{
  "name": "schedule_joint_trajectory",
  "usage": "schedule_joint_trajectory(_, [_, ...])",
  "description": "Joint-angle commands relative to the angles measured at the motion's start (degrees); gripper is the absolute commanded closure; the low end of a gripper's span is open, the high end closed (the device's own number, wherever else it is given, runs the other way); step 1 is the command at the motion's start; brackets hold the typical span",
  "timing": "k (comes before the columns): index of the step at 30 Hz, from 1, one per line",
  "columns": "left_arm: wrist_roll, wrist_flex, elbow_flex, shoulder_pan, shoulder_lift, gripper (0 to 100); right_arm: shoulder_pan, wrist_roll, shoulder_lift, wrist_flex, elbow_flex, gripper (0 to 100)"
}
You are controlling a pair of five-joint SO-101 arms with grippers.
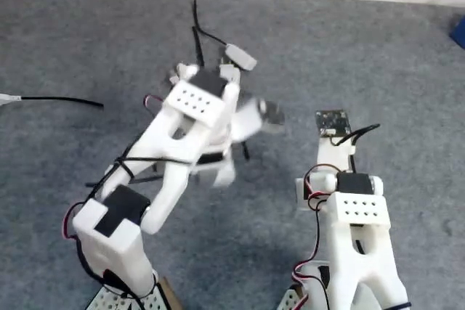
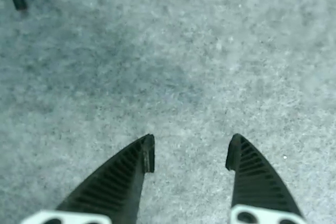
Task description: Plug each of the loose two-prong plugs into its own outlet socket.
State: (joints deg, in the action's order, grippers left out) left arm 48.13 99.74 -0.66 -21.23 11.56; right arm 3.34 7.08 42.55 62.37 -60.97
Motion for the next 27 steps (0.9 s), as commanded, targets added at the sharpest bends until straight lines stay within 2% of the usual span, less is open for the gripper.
schedule_joint_trajectory(1, [12.22,-2.99,-7.08,-0.66,-3.65,99,0.92,2.02,0.66,-0.48,0.4,77.5])
schedule_joint_trajectory(8, [18.29,-15.47,-15.34,-2.77,-3.56,99,0.92,3.52,0.66,-0.48,0.22,77.5])
schedule_joint_trajectory(13, [18.29,-26.2,-22.02,-7.34,-3.56,99,0.92,3.52,0.66,-0.48,0.4,77.5])
schedule_joint_trajectory(16, [14.51,-31.74,-25.54,-9.98,-4.0,99,0.92,3.52,0.66,-0.48,0.4,77.5])
schedule_joint_trajectory(20, [10.55,-33.14,-26.15,-10.51,-4.18,97,0.84,3.52,0.66,-0.48,0.31,77.5])
schedule_joint_trajectory(24, [2.37,-32.97,-24.75,-10.15,-5.67,87,0.84,3.52,0.66,-0.48,0.22,77.5])
schedule_joint_trajectory(27, [1.76,-30.51,-24.04,-8.92,-9.8,80,0.84,3.52,0.66,-0.48,0.22,77.5])
